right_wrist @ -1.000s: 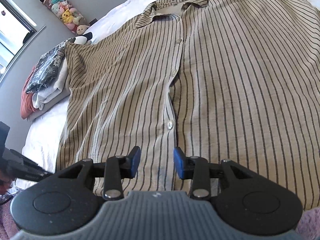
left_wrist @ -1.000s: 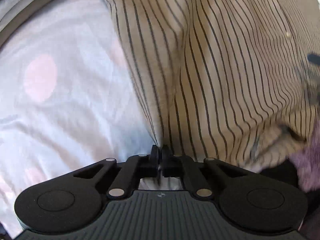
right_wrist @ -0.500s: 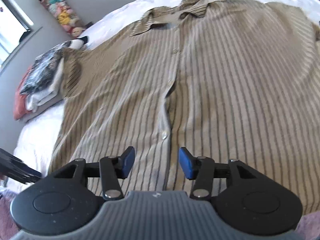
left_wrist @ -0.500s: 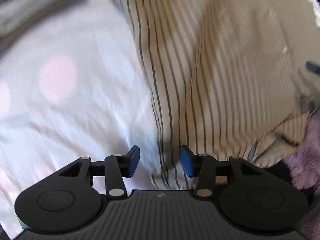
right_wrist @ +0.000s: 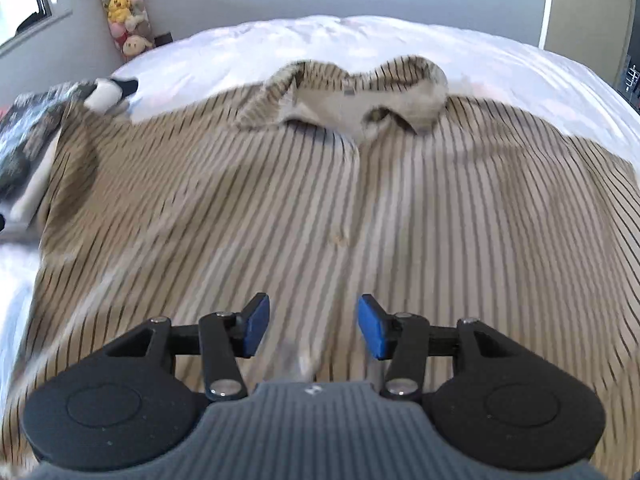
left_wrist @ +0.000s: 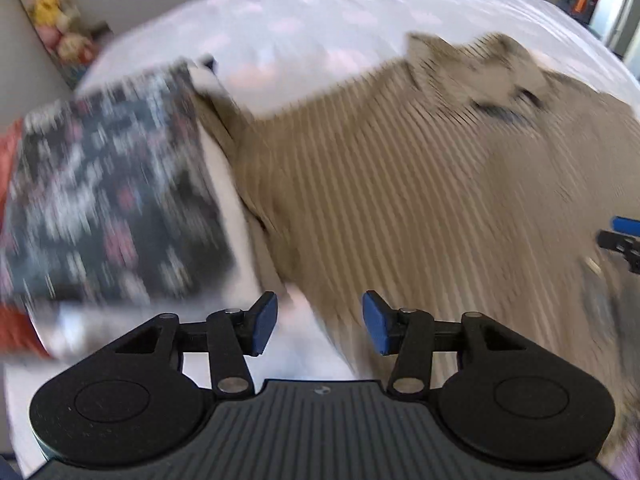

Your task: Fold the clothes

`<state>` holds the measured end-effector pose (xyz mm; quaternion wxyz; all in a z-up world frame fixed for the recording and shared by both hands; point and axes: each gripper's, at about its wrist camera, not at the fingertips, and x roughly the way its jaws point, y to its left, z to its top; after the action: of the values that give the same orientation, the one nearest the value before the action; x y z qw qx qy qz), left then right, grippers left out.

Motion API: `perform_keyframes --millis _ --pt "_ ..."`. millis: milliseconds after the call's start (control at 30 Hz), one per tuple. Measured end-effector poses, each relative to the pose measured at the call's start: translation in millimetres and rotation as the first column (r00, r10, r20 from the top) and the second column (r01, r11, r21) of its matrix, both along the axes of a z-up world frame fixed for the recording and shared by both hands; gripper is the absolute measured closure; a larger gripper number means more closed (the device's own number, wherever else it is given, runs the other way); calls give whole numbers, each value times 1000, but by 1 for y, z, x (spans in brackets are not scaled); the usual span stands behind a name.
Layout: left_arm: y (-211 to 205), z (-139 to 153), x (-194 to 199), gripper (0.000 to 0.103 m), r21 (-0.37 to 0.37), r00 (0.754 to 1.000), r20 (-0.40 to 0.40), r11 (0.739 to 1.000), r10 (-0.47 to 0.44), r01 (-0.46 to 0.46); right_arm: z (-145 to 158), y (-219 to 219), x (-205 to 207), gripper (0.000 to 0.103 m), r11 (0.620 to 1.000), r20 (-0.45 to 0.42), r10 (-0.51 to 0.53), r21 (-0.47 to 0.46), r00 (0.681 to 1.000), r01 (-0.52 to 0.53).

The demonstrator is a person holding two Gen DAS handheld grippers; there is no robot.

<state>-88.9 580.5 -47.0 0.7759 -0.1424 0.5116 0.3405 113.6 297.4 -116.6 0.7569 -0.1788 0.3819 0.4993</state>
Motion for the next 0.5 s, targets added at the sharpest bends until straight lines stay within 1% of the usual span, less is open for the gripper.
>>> perform_keyframes --millis 67,133,233,333,400,467,500 --pt "14 -2 9 55 38 999 21 999 35 -36 -3 13 7 50 999 17 1 40 1000 -2" --pt "35 -4 14 53 49 996 55 996 67 -70 -11 18 11 50 998 40 -7 67 999 4" --pt "66 -8 29 53 66 990 65 990 124 -128 -26 20 19 50 998 41 -21 61 999 18" --pt "93 -13 35 53 30 978 95 981 187 -191 -34 22 27 50 997 4 -35 66 999 35" --pt "106 -17 36 53 -3 964 116 971 238 -239 -37 23 31 50 997 -16 -42 72 999 43" --pt "116 -23 36 53 -14 951 118 958 287 -287 -40 25 32 50 997 -25 -43 70 999 45" --pt "120 -26 36 57 -9 944 117 951 307 -308 -42 26 33 50 997 -27 -42 67 999 44"
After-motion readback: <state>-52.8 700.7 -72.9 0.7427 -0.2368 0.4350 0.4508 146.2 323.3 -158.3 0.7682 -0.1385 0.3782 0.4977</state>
